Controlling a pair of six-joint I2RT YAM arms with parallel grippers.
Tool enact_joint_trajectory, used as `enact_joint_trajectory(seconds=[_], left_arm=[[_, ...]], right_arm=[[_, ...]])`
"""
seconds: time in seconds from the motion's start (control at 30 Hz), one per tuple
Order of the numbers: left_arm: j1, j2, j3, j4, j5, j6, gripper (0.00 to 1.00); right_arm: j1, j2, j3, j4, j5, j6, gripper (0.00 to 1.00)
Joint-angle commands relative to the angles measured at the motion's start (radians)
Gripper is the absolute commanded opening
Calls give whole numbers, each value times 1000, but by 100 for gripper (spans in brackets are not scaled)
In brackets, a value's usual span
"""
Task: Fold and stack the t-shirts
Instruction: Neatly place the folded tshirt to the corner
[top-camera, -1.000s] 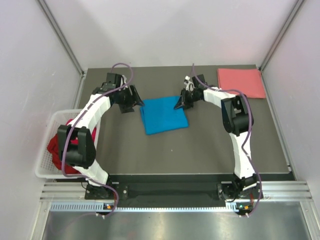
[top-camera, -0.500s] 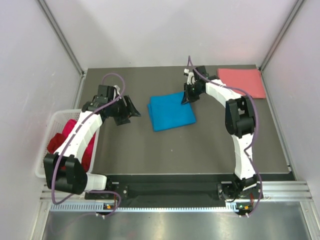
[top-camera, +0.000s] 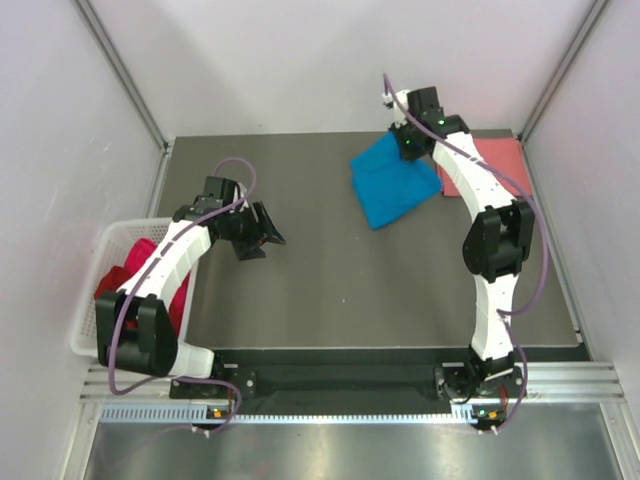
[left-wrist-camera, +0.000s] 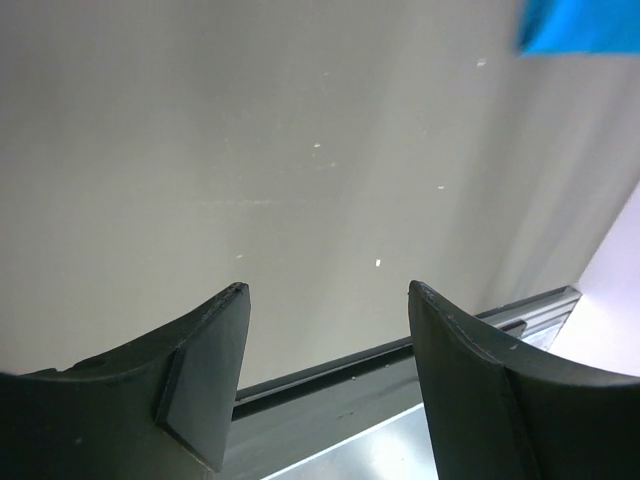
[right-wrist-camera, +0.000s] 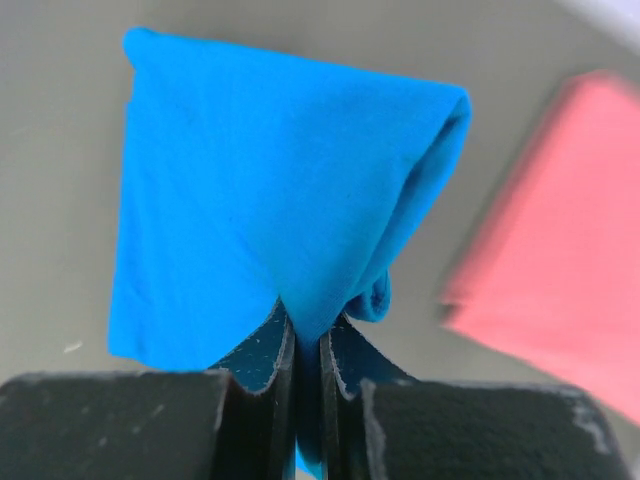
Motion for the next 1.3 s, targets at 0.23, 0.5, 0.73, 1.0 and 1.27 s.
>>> enact_joint_trajectory(seconds=[0.23,0.5,0.73,1.0,1.27], left_arm=[[-9,29,-81,24,34,-19,69],[-9,55,-34,-12,20,-6,69],[-9,65,-18,-25,20,0,69],[-9,73,-26,-22,36,-3,69],[-9,78,-8,-28,37,4,69]], right_arm=[[-119,43,254,-17,237,-184,0],[-145,43,301,-11,237,-193,0],[-170,63,327,-25,248,-188,0],[-207,21,327,-43,248,-187,0],[-227,17,326,-37,262,-185,0]])
